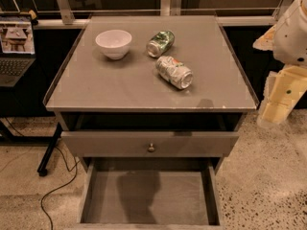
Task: Place 7up can into middle drawer
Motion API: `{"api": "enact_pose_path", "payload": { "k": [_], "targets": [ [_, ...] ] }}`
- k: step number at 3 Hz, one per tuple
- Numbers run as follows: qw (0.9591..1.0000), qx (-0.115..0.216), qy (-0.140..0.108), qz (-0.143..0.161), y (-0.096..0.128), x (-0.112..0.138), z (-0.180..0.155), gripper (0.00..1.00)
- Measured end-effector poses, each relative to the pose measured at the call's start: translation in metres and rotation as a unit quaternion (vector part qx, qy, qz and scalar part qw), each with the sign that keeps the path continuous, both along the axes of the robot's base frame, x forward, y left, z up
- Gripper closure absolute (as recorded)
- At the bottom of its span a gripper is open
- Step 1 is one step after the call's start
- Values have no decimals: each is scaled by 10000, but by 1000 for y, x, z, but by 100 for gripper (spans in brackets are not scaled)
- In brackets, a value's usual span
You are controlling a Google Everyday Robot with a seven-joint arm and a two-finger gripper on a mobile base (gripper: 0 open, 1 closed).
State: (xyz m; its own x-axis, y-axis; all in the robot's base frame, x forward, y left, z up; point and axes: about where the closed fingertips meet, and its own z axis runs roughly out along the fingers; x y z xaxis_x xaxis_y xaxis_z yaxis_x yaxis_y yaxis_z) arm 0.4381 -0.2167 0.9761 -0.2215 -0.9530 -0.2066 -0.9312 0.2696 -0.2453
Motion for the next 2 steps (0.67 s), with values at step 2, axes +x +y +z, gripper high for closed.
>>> {"api": "enact_pose_path", "payload": {
  "k": [2],
  "targets": [
    [9999, 87, -90, -7, 2, 1, 3, 0]
  ]
}}
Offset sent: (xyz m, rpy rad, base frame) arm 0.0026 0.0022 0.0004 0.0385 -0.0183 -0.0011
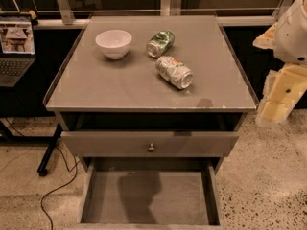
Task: Place 7up can into middle drawer
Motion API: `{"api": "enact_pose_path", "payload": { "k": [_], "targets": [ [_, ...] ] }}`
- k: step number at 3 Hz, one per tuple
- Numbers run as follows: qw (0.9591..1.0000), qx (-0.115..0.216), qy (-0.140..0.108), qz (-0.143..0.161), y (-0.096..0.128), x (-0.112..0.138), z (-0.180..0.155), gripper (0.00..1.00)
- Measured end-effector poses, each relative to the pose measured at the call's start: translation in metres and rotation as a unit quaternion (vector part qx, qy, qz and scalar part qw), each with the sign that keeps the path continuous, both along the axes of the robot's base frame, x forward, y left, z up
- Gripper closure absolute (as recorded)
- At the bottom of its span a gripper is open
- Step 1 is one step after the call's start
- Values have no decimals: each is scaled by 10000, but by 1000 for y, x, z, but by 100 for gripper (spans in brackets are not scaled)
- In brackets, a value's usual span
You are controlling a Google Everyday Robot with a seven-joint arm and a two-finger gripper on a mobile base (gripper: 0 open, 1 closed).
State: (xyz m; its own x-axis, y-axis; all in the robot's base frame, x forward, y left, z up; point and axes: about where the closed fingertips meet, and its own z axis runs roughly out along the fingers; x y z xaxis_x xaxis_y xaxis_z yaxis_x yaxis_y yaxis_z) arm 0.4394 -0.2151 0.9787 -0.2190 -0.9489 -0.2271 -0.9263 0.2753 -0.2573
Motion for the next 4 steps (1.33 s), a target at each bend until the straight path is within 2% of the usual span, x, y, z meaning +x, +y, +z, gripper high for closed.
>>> {"api": "enact_pose_path", "payload": {
  "k": [1, 2, 3, 4],
  "targets": [
    [9967, 509, -168, -615, -4, 9, 1, 0],
    [9850, 927, -94, -1455, -6, 25, 1, 0],
    [9656, 1300, 119, -2250, -4, 39, -2, 0],
    [9392, 1683, 424, -2963, -1, 52, -8, 0]
  ]
}}
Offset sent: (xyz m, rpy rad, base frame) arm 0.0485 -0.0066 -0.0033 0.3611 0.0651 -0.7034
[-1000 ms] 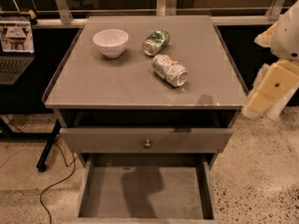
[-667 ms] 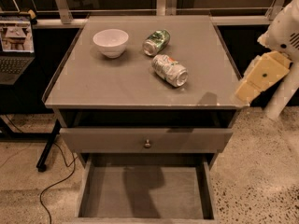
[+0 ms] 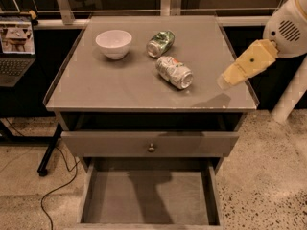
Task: Place 7up can into middle drawer
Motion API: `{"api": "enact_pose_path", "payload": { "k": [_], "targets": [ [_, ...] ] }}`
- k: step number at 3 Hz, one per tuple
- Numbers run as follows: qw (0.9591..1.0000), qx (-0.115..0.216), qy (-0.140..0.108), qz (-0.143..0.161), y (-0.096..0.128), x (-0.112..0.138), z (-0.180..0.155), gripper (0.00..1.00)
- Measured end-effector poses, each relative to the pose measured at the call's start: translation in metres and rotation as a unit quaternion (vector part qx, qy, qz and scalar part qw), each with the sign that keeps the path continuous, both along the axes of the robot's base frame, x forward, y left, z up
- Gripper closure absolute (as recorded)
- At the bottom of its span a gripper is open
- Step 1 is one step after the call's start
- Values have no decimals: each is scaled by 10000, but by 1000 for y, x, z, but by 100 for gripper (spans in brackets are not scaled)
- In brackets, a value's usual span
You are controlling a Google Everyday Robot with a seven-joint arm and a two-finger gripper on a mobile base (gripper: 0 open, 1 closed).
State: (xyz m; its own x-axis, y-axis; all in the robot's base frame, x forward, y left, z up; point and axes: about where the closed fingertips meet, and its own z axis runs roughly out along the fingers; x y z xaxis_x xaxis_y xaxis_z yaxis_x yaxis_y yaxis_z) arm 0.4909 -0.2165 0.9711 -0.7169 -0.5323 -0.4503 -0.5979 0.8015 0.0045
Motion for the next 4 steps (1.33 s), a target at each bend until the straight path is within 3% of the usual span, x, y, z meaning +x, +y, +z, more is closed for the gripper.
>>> {"api": "enact_pose_path", "payload": {
  "k": [1, 3, 4],
  "targets": [
    [9992, 230, 116, -307, 4, 7, -2, 0],
    [9990, 248, 161, -320, 5, 8, -5, 0],
    [9979, 339, 437, -344, 12, 18, -26, 0]
  ]
}}
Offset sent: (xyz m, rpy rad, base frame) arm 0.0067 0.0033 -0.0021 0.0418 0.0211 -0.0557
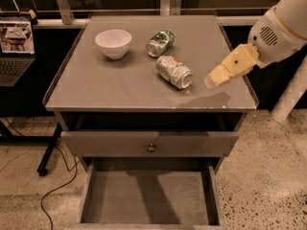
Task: Place 7up can into middle drawer
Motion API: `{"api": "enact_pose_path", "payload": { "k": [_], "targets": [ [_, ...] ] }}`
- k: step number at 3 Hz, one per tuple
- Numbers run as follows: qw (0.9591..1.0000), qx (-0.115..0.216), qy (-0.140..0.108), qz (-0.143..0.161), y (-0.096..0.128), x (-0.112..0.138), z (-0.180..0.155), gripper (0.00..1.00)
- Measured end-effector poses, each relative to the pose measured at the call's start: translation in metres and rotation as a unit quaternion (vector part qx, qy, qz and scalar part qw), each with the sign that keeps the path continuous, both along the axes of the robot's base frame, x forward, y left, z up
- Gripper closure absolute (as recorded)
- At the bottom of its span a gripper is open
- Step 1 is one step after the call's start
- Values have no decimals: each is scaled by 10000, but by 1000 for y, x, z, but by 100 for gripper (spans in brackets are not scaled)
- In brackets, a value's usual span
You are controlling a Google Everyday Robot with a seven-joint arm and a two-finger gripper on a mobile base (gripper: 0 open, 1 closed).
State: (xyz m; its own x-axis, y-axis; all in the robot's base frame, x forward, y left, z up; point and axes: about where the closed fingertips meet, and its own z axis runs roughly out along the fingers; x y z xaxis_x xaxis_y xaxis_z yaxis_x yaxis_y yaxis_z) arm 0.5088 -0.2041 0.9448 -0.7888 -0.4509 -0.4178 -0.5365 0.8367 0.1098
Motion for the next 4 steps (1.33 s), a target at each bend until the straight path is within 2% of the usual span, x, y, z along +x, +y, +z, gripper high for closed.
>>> {"api": "enact_pose_path", "payload": {
  "k": [1, 2, 3, 4],
  "targets": [
    [9999, 135, 70, 54, 17, 12, -15, 0],
    [9998, 75, -204, 50, 34, 16, -23, 0],
    [9970, -69, -766, 60, 55, 31, -32, 0],
    [9970, -72, -775, 61, 55, 31, -33, 0]
  ]
}}
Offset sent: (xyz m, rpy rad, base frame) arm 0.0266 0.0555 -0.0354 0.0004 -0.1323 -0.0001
